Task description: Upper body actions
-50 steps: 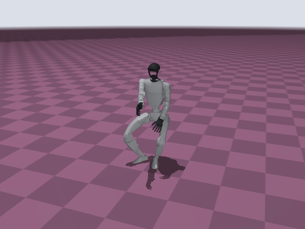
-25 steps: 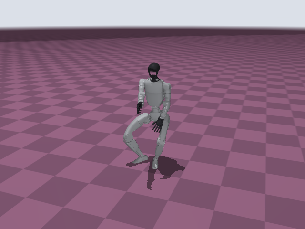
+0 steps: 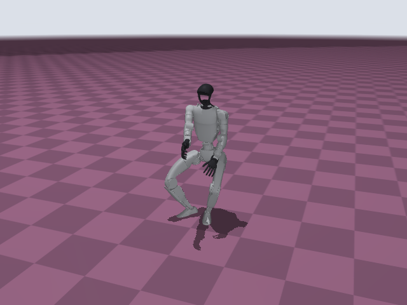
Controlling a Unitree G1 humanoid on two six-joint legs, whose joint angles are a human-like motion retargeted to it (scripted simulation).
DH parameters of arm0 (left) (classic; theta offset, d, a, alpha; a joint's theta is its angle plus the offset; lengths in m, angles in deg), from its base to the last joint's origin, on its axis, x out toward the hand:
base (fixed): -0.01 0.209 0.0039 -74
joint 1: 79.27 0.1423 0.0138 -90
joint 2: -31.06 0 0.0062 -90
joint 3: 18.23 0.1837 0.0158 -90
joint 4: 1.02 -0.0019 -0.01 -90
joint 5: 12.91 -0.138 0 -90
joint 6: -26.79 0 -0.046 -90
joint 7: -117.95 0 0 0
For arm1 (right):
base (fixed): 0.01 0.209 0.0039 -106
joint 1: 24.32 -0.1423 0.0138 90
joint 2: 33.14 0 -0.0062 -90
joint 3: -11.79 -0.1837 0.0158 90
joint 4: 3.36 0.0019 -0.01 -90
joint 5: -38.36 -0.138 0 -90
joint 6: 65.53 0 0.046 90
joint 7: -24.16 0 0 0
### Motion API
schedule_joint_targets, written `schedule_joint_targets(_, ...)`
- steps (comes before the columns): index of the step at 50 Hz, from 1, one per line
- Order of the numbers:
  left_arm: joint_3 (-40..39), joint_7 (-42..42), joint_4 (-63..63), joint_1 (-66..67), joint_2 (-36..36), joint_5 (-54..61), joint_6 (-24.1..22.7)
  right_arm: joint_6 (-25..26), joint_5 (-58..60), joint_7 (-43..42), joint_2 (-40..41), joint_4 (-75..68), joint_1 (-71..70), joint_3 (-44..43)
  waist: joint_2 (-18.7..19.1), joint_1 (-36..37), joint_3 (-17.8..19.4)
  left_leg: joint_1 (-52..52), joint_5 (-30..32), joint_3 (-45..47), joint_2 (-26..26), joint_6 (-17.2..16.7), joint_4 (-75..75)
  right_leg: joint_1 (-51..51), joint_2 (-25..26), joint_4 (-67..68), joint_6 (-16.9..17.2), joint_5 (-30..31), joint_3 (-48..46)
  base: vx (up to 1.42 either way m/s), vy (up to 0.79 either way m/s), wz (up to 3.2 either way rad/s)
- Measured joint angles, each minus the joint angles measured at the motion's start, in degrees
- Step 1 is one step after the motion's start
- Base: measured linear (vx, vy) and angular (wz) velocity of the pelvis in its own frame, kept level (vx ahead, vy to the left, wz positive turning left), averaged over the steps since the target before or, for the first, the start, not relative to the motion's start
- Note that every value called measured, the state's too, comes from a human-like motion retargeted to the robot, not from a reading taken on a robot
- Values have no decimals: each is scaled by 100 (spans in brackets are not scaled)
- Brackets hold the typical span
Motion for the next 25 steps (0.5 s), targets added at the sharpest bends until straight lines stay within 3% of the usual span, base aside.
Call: schedule_joint_targets(25, 10, 11, 15, 29, 13, -6, 12, -67, 278, 240, -159, 756, 448, 170, 0, 1, -30, -9, 0, 2, -5, -2, -3, -12, -1, 5, 1, -4, 7, 0, 0, 0)
